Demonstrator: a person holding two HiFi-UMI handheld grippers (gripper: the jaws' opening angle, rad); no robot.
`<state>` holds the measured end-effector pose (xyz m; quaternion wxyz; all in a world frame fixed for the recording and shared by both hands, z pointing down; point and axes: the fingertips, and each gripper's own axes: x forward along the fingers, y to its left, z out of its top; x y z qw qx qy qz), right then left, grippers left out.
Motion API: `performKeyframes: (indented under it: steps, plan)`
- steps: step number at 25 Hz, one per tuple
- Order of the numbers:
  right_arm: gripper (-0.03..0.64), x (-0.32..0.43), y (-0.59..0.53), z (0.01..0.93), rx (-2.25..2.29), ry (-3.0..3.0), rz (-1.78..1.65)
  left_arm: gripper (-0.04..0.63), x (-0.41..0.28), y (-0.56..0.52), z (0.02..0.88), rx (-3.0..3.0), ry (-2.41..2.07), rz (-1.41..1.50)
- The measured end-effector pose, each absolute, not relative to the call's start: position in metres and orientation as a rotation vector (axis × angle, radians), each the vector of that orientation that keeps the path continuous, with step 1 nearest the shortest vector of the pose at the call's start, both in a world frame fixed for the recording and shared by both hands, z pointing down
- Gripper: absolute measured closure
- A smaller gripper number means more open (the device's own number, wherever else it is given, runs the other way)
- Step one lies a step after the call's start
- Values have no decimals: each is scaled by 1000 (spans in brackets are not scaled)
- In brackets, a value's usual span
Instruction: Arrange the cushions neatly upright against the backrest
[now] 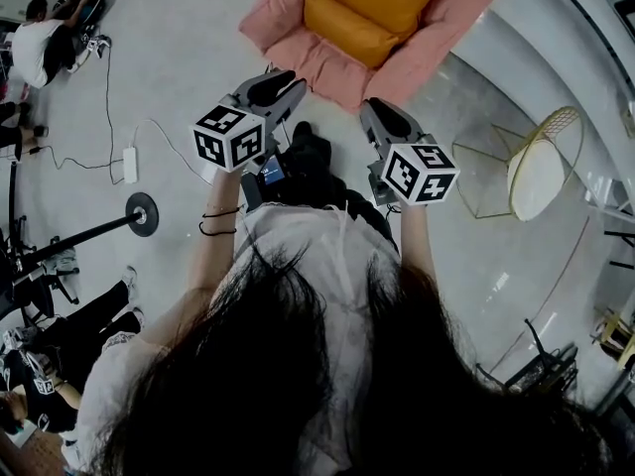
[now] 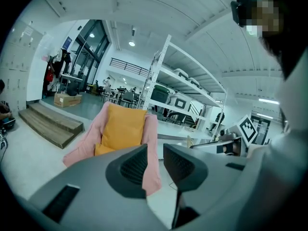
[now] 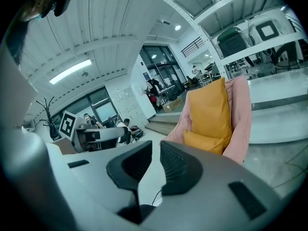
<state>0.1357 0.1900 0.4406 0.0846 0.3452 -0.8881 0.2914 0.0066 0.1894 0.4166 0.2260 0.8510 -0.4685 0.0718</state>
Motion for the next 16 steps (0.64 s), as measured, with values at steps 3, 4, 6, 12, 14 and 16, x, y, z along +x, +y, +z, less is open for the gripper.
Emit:
performKeyframes:
  steps: [3, 4, 6, 12, 14, 16]
  plan:
    - [551, 136, 192, 438, 1027, -2645, 857, 482, 8, 191, 413, 2349, -1291, 198]
    - [551, 137, 193, 437, 1028, -2643, 855, 482, 8, 191, 412, 2350, -1290, 198]
    - [552, 137, 194, 437, 1032, -2639, 852, 482, 8, 192, 412, 2349, -1288, 197]
    - [551, 136, 190, 444, 1031, -2623, 850, 482, 5, 187, 419, 2333, -1288, 196]
    - [551, 137, 189, 445, 1033, -2617, 852, 482, 4, 186, 419, 2329, -1288, 194]
    - [552, 137, 188, 445, 1034, -2613, 853, 482, 3, 185, 419, 2324, -1288, 193]
